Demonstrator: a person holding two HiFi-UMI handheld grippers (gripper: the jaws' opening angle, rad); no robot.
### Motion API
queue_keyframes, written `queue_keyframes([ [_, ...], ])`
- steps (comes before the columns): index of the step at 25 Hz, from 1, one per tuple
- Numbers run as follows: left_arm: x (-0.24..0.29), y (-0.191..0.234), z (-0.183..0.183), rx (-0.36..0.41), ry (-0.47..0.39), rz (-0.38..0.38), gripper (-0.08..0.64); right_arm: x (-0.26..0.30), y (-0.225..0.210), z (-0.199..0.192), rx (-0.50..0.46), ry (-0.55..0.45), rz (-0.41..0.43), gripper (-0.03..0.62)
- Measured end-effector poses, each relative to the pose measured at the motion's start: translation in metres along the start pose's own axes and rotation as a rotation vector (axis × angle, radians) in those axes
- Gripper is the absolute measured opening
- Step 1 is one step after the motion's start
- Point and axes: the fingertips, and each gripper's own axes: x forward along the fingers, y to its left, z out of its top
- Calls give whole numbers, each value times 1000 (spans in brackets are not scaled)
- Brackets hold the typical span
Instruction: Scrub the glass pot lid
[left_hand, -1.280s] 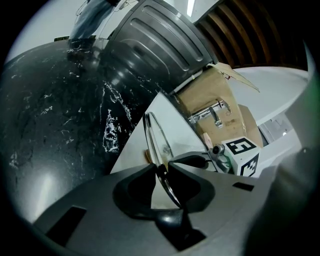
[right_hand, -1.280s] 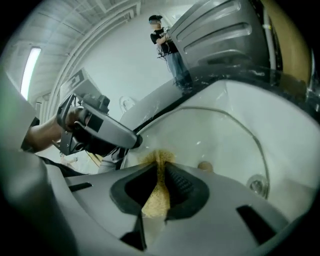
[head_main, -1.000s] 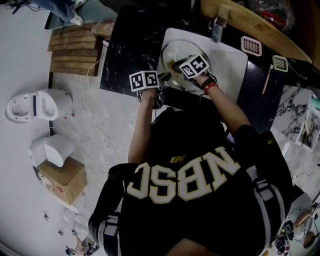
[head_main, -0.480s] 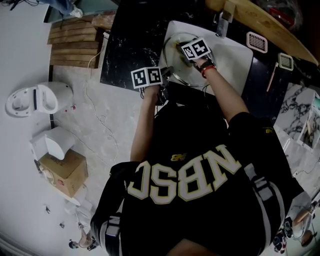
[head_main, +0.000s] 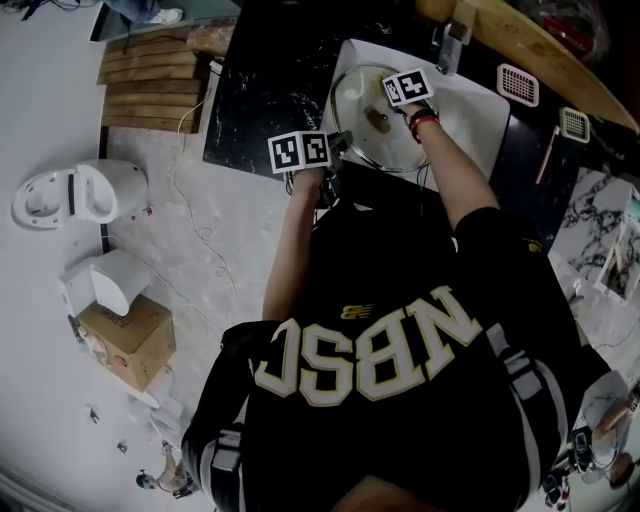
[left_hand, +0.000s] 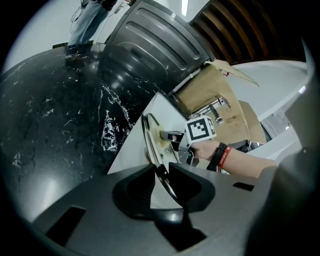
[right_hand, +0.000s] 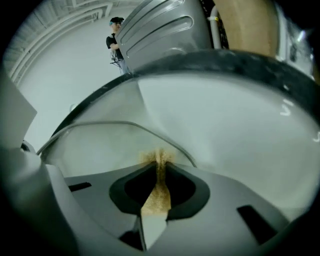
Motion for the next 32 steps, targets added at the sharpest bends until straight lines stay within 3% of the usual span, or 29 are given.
queue_keyframes([
  [3, 0, 1, 0, 2, 1, -2, 97, -5, -23, -27, 6, 69, -7, 66],
  [8, 0, 2, 1, 1, 4, -7, 98, -22, -38, -70, 1, 210, 50, 63],
  [14, -1, 2, 1, 2, 6, -12, 98, -52, -28, -120, -108, 424, 172, 61],
  [20, 0, 1, 1, 2, 6, -20, 98, -75, 15, -139, -210, 453, 381, 60],
  [28, 1, 1, 2, -3, 10, -24, 98, -98, 71, -143, -283, 473, 545, 60],
  [32, -1, 3, 1, -13, 11, -21, 97, -102, 92, -138, -328, 449, 560, 60],
])
